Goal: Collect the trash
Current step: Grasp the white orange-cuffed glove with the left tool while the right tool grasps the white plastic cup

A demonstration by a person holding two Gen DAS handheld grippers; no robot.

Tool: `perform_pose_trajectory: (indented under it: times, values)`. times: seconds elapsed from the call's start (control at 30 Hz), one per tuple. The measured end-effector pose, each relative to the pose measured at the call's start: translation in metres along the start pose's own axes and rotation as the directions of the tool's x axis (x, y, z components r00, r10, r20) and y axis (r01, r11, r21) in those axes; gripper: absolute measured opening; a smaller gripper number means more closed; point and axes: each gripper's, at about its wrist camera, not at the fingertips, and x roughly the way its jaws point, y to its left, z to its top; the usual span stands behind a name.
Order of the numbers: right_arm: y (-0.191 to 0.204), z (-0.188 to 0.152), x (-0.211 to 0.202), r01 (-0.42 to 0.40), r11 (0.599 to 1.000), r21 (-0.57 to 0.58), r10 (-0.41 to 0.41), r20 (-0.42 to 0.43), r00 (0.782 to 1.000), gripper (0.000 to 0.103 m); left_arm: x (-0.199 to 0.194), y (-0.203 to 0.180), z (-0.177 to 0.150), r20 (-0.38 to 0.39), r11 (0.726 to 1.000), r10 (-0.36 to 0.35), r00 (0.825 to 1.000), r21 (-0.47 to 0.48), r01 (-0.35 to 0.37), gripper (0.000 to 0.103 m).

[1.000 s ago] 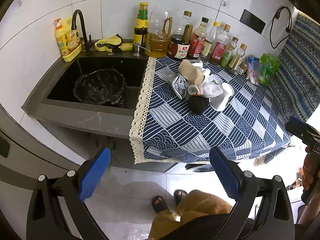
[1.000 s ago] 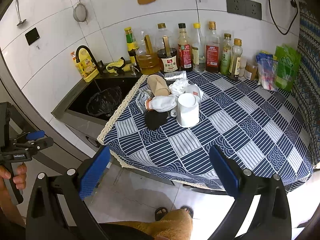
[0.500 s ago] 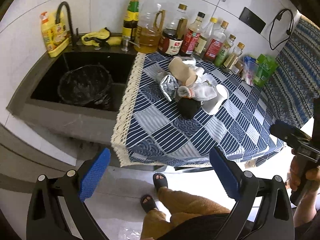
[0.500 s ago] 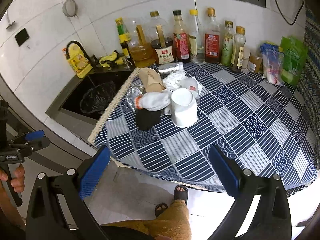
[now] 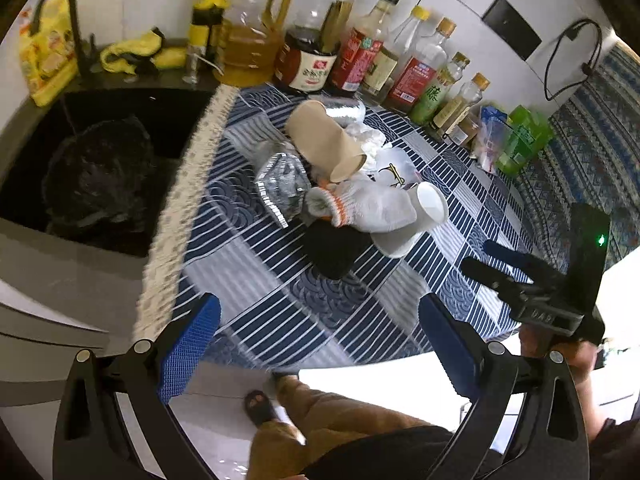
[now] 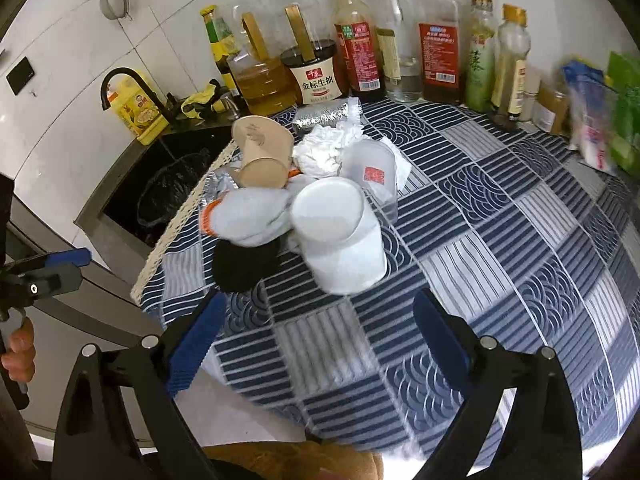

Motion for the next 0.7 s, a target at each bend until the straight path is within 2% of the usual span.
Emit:
perform_pose_trajectory:
  times: [0.1, 0.23, 0.33, 0.53, 0.6, 0.63, 0.7]
  values:
    - [-0.008, 0.006, 0.020, -0.027, 0.999, -0.023, 0.027, 0.001, 1.000, 0.091, 0.025, -0.001, 0.012, -0.027, 0.999, -0.044, 0.999, -0.028, 0.043, 0.096]
    - [-0.016, 0.013, 0.044, -0.042, 0.997, -0.066, 0.043, 0.005, 0.999, 0.090, 0.055, 0.001, 0.024, -0.049, 0.999, -0.033, 0.998, -0.041, 0.031, 0.096]
    - [-0.022, 0.017, 0.055, -0.061, 0.994, -0.088, 0.061, 0.006, 0.998, 0.088, 0.072, 0.006, 0.033, -0.059, 0.991, -0.100, 0.993, -0.094, 0.095, 0.095]
    - [-0.026, 0.022, 0.071, -0.093, 0.988, -0.126, 0.092, -0.009, 0.996, 0.088, 0.096, 0.014, 0.047, -0.057, 0.976, -0.144, 0.988, -0.170, 0.133, 0.095]
    - [-0.024, 0.023, 0.073, -0.105, 0.982, -0.156, 0.106, -0.003, 0.994, 0.080, 0.100, 0.013, 0.049, -0.060, 0.974, -0.147, 0.987, -0.180, 0.134, 0.095]
    - [-0.023, 0.023, 0.075, -0.103, 0.980, -0.170, 0.103, -0.007, 0.995, 0.070, 0.102, 0.012, 0.050, -0.063, 0.973, -0.150, 0.987, -0.184, 0.137, 0.095]
    - [-0.023, 0.023, 0.078, -0.103, 0.977, -0.186, 0.104, -0.007, 0.995, 0.069, 0.107, 0.011, 0.052, -0.066, 0.971, -0.162, 0.985, -0.189, 0.147, 0.091]
